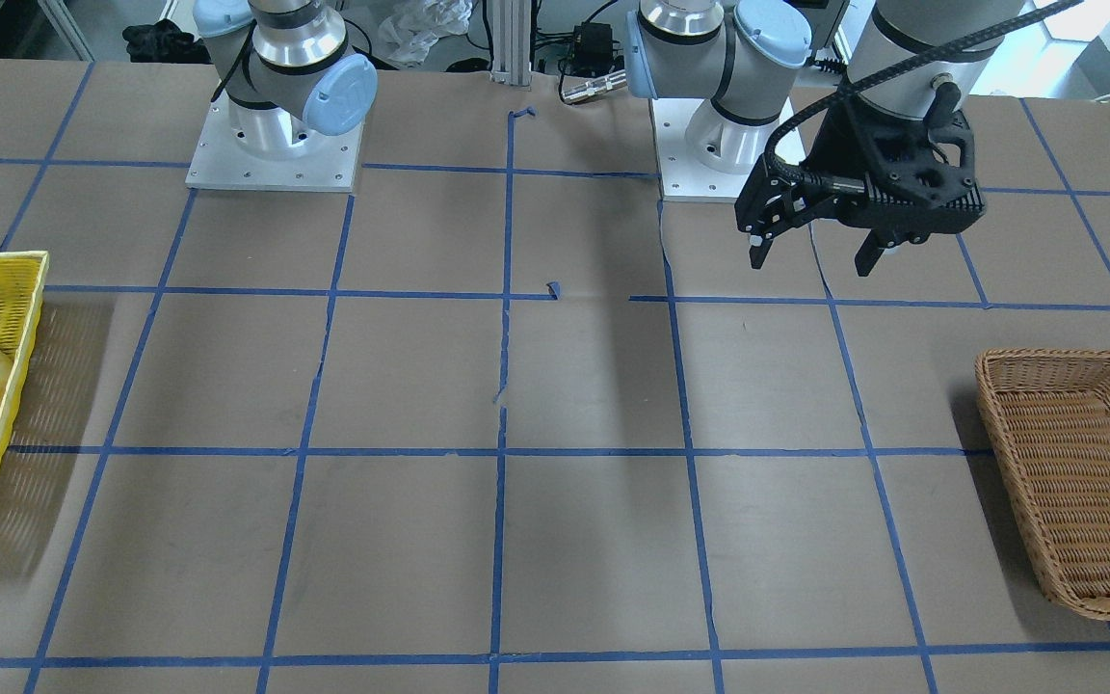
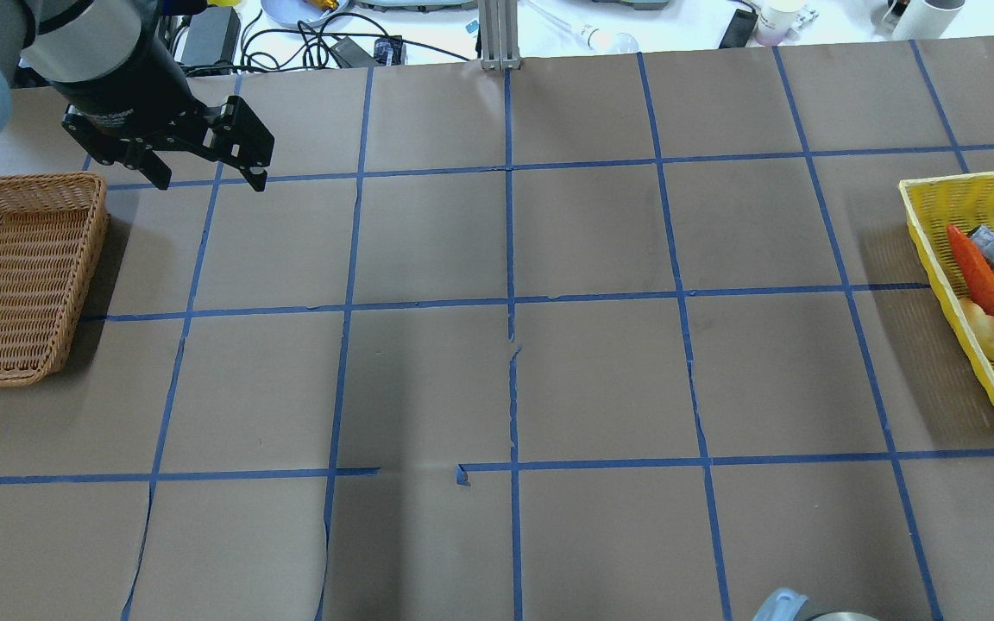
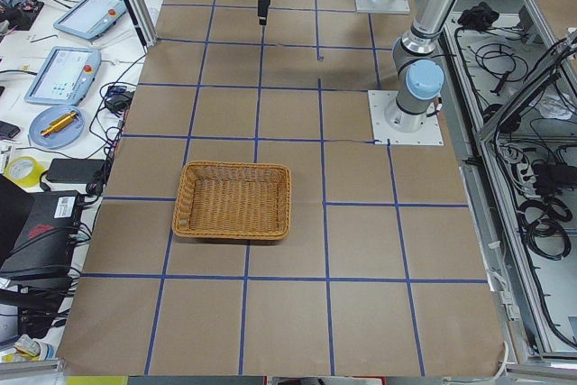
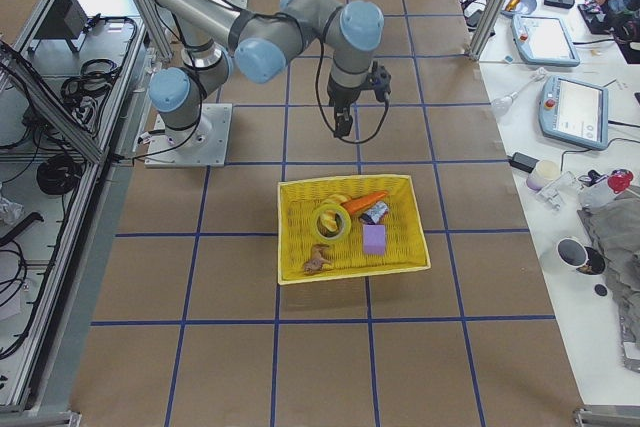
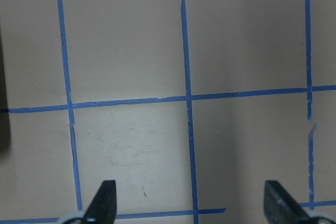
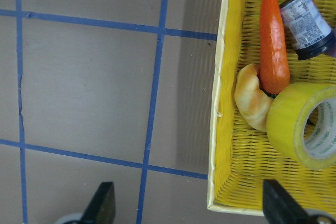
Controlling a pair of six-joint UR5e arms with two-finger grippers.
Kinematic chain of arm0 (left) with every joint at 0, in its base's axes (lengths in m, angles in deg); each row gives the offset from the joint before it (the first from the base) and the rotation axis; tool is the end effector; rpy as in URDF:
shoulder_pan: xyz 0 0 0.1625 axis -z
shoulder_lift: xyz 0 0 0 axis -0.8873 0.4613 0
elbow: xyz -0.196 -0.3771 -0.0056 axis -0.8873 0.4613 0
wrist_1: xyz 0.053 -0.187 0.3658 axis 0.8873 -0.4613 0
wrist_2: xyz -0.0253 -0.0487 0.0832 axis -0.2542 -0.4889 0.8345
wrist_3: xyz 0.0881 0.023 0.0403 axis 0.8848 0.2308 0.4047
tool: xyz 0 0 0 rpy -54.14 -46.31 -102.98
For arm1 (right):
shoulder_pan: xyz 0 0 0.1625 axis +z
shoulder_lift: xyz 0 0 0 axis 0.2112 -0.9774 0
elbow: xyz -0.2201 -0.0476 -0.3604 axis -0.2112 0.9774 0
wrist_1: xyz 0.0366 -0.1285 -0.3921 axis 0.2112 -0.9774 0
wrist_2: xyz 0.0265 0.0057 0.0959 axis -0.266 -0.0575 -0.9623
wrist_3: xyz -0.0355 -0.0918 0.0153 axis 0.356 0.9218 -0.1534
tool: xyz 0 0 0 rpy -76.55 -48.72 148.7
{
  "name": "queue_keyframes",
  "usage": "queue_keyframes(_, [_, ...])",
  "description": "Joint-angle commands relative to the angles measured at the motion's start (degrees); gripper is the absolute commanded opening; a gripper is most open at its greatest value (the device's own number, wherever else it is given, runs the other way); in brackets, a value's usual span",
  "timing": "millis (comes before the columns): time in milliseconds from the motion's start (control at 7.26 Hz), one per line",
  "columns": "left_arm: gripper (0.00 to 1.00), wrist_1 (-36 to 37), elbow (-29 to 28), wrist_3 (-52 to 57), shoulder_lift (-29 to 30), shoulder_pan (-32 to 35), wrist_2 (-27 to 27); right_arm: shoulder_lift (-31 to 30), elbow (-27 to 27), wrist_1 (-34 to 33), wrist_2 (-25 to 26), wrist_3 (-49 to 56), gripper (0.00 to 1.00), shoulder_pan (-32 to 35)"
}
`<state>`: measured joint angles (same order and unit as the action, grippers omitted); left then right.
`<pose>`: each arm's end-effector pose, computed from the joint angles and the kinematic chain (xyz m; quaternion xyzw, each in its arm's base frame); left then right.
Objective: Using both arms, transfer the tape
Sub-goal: 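Move the right gripper over the yellow basket and lower onto the yellow tape roll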
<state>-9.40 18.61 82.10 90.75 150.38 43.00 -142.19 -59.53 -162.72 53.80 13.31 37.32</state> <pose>-0.1140 -0.5041 0.5086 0.0309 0.9987 -0.0405 0.0051 -0.2298 -0.4796 0.4129 -0.0786 0.9938 0.0428 0.0660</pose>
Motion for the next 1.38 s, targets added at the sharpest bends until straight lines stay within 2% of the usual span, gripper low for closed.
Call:
queue_keyframes(0, [1.0,0.0,-0.1,0.0,0.0,0.0,0.0,7.8,0.0,-9.1,-1.0,11.2,1.0,-7.0])
queue_keyframes(275, [1.0,0.0,-0.1,0.0,0.0,0.0,0.0,13.0,-0.6,-9.8,-0.9,11.1,1.0,-8.6])
queue_keyframes(413, [1.0,0.0,0.0,0.0,0.0,0.0,0.0,13.6,-2.4,-10.9,-1.0,9.1,1.0,-8.7])
queue_keyframes(688, [1.0,0.0,-0.2,0.1,0.0,0.0,-0.1,16.2,-7.6,-22.1,-0.9,8.4,1.0,-8.7])
queue_keyframes(826, [1.0,0.0,-0.2,0.2,0.0,-0.1,-0.1,16.9,-8.6,-24.5,-0.2,8.1,0.86,-8.7])
queue_keyframes(964, [1.0,0.0,-0.1,0.2,0.0,0.0,-0.1,16.7,-8.6,-24.3,0.0,5.5,0.41,-8.7])
queue_keyframes(1101, [1.0,0.0,0.0,0.2,0.0,0.0,-0.1,16.4,-8.6,-24.0,0.1,4.0,0.16,-8.7])
queue_keyframes(1239, [1.0,0.0,0.0,0.2,0.0,0.0,0.0,16.0,-8.5,-22.7,0.6,3.8,0.0,-8.7])
